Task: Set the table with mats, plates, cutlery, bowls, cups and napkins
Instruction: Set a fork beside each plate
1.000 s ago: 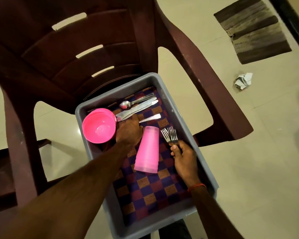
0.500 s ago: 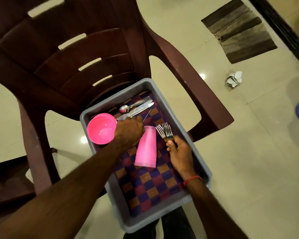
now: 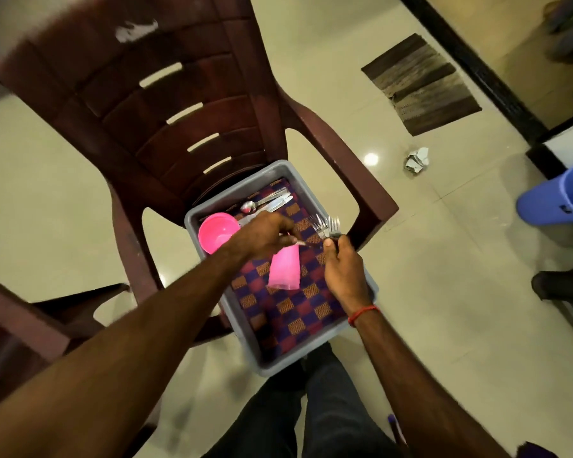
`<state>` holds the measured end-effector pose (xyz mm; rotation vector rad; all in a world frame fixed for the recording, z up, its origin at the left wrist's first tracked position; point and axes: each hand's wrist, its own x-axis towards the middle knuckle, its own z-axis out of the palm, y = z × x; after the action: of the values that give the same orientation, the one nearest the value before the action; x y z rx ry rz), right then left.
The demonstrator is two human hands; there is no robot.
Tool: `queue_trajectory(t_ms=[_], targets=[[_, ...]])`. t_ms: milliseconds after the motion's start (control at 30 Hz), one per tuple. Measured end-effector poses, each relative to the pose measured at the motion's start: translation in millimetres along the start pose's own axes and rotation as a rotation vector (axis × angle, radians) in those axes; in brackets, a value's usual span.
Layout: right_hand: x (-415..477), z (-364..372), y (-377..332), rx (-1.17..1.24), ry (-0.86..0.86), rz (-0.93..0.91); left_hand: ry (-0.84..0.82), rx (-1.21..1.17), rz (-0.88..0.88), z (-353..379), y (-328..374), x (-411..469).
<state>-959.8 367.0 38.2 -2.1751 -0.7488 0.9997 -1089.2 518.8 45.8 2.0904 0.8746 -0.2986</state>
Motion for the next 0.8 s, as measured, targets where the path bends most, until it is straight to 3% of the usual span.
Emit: queue_trajectory(t_ms=[200,433,600,800], targets=[[-60.5,-56.0,-21.1,-0.026,0.026,-0.028,0.017,-0.234,0.019,-16.4,76.3,-57.9],[-136.1,-123.0,-15.6,0.231,0.144,0.053,0.080,-0.618,0.072,-4.2,170.0,-82.2],[-180.3,-158.6,4.3,0.321,0.359,0.016,0.033,-0.870,0.108,35.8,235.0,-84.6],[-224.1,-203.9,37.9,0.315,0.609,-0.103,-0.046,-0.914,0.070,94.1,310.8,-85.4]])
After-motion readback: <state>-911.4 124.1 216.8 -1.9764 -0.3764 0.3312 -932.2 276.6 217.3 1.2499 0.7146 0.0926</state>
